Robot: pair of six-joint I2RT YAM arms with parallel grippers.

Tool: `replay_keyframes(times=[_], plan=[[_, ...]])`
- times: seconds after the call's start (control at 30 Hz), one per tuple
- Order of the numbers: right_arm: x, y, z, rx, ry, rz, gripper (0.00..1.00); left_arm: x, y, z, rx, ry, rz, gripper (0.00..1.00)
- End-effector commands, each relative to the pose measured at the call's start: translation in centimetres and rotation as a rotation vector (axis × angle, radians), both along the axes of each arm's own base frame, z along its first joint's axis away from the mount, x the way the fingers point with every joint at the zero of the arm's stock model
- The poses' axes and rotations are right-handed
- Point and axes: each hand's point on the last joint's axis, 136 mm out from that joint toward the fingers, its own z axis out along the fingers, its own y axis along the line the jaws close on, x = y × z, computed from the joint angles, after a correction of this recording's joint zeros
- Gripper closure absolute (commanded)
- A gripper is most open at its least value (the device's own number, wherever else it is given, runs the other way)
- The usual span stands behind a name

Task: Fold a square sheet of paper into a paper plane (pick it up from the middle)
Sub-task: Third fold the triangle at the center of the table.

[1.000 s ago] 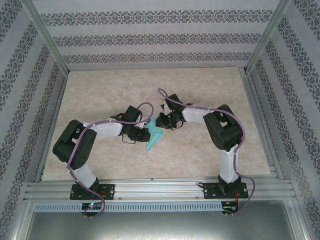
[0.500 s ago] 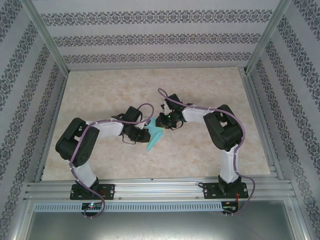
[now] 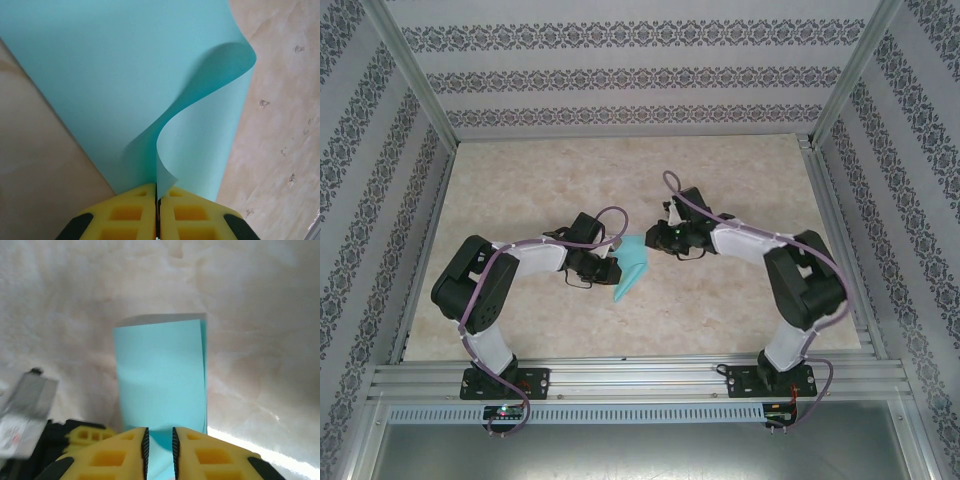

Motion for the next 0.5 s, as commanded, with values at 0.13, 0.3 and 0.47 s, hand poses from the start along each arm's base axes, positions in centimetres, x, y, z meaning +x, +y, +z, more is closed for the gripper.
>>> replay_keyframes(times=[0.13, 0.3, 0.47], plan=[[-4.5, 1.4, 0.5, 0.176, -0.027, -0.025, 0.91, -0.1, 1.0, -1.7, 0.054, 0.011, 0.001, 0.9], [-8.1, 3.7, -0.1, 0.2, -0.023, 0.005, 0.94, 0.3, 0.8, -2.0, 0.055, 0.014, 0.006, 0.9], [-10.0, 6.2, -0.7, 0.235, 0.0, 0.038, 0.94, 0.2, 0.7, -2.1, 0.052, 0.016, 0.002, 0.9]])
